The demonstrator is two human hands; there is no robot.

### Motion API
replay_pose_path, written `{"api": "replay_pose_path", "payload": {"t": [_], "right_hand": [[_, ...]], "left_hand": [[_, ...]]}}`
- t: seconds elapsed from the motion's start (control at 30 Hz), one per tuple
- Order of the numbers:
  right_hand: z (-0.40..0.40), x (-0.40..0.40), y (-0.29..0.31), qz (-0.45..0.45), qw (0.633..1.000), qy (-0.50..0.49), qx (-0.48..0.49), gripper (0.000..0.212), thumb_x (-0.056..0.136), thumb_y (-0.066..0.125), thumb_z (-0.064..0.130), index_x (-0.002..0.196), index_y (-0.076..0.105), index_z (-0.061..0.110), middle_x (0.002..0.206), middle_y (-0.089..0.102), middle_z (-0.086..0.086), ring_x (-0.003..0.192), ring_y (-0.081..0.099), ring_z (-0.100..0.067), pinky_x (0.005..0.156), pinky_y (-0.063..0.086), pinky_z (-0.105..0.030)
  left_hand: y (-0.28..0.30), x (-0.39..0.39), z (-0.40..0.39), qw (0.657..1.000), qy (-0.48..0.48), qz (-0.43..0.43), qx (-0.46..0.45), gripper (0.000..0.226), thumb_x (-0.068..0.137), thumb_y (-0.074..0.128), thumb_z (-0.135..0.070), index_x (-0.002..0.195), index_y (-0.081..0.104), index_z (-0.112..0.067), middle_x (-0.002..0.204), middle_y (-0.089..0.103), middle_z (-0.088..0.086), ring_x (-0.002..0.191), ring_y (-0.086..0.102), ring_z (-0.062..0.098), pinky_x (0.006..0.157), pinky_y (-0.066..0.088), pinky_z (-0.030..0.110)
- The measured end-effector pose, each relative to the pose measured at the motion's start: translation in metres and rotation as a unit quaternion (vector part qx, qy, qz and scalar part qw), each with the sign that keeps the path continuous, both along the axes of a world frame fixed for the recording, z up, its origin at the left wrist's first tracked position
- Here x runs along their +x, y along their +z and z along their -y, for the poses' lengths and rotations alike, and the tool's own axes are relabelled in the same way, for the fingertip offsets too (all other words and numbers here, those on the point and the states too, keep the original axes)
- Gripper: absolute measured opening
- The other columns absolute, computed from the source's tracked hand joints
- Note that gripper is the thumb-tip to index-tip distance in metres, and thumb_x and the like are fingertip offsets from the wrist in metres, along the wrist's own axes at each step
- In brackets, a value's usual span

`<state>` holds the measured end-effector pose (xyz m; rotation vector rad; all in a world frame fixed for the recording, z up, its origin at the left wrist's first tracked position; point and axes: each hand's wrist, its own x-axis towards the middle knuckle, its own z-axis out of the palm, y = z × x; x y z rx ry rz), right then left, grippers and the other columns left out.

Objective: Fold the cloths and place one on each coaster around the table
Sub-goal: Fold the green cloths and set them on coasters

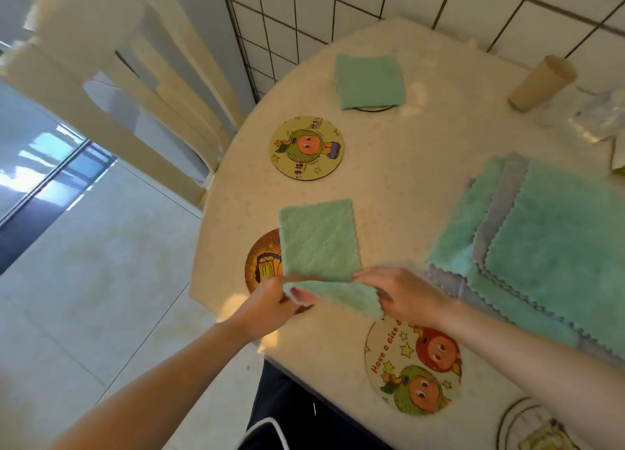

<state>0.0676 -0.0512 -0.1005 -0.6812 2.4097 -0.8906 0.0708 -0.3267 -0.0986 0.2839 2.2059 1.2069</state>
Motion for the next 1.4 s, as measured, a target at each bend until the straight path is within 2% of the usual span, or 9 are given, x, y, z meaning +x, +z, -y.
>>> {"api": "replay_pose_path", "payload": {"t": [0.1,0.23,0.47,0.6,0.77,0.9,1.03,1.2,1.4], "right_hand": [[0.017,-0.019,0.012,0.131,0.966,-0.202,-0.098,0.019,0.091,0.057,0.028,0.106,0.061,0.039,0.095,0.070,-0.005,0.072,0.063,-0.016,0.067,0.054,-0.036],[0.042,-0.049,0.016,0.109,0.935,-0.320,-0.105,0.018,0.094,0.054,0.027,0.083,0.060,0.014,0.072,0.060,0.000,0.064,0.052,-0.012,0.057,0.040,-0.027],[0.063,-0.079,0.001,0.076,0.922,-0.378,-0.034,0.024,0.095,0.049,0.027,0.088,0.058,0.006,0.080,0.065,-0.010,0.073,0.061,-0.026,0.064,0.048,-0.038],[0.067,-0.083,-0.002,0.061,0.920,-0.387,0.025,0.026,0.097,0.045,0.028,0.080,0.051,0.010,0.067,0.055,-0.002,0.060,0.050,-0.021,0.049,0.035,-0.032],[0.070,-0.094,-0.007,0.078,0.911,-0.391,0.106,0.026,0.095,0.047,0.030,0.081,0.056,0.010,0.082,0.064,-0.014,0.077,0.059,-0.031,0.062,0.035,-0.029],[0.073,-0.093,0.000,0.053,0.906,-0.396,0.140,0.027,0.097,0.045,0.026,0.102,0.057,0.003,0.101,0.065,-0.019,0.092,0.062,-0.036,0.070,0.044,-0.035],[0.077,-0.071,0.009,-0.055,0.927,-0.360,0.088,0.035,0.095,0.048,0.021,0.126,0.034,0.013,0.115,0.052,-0.010,0.088,0.060,-0.026,0.067,0.055,-0.042],[0.068,-0.051,-0.003,-0.098,0.948,-0.252,0.169,0.041,0.095,0.046,0.021,0.134,0.034,0.017,0.117,0.041,-0.011,0.096,0.050,-0.027,0.074,0.052,-0.040],[0.068,-0.049,-0.003,-0.049,0.944,-0.297,0.136,0.044,0.094,0.047,0.011,0.136,0.037,0.014,0.123,0.045,-0.012,0.108,0.047,-0.028,0.090,0.047,-0.040]], "left_hand": [[0.013,-0.024,-0.012,0.979,0.169,0.095,0.055,0.018,0.095,0.052,-0.037,0.103,0.065,-0.028,0.097,0.070,0.002,0.089,0.065,0.022,0.082,0.054,0.039],[0.021,-0.059,-0.023,0.958,0.260,0.112,0.047,0.038,0.096,0.040,-0.052,0.096,0.061,-0.020,0.089,0.067,0.002,0.080,0.065,0.017,0.071,0.054,0.033],[0.001,-0.080,-0.016,0.925,0.372,0.082,-0.012,0.022,0.092,0.056,-0.038,0.087,0.057,-0.016,0.093,0.069,0.007,0.080,0.066,0.022,0.066,0.056,0.039],[0.000,-0.086,-0.017,0.936,0.346,0.040,-0.048,0.026,0.093,0.055,-0.039,0.085,0.055,-0.015,0.084,0.064,0.002,0.074,0.061,0.018,0.059,0.049,0.034],[-0.005,-0.094,-0.016,0.932,0.321,-0.013,-0.168,0.030,0.091,0.055,-0.046,0.086,0.056,-0.016,0.078,0.060,-0.002,0.075,0.057,0.019,0.067,0.050,0.039],[0.003,-0.078,-0.020,0.912,0.348,-0.098,-0.195,0.026,0.094,0.050,-0.041,0.103,0.052,-0.017,0.102,0.056,-0.001,0.089,0.055,0.020,0.072,0.047,0.035],[-0.006,-0.046,-0.023,0.914,0.118,-0.309,-0.235,0.039,0.096,0.041,-0.035,0.128,0.051,-0.015,0.131,0.051,0.005,0.123,0.043,0.026,0.101,0.040,0.042],[-0.025,-0.038,-0.015,0.908,-0.026,-0.239,-0.343,0.065,0.094,0.013,-0.052,0.150,0.023,-0.022,0.158,0.020,0.003,0.145,0.014,0.031,0.116,0.015,0.046],[-0.009,-0.030,-0.023,0.930,0.100,-0.215,-0.280,0.051,0.089,0.060,-0.031,0.135,0.049,-0.015,0.137,0.043,0.007,0.118,0.043,0.029,0.101,0.041,0.042]]}}
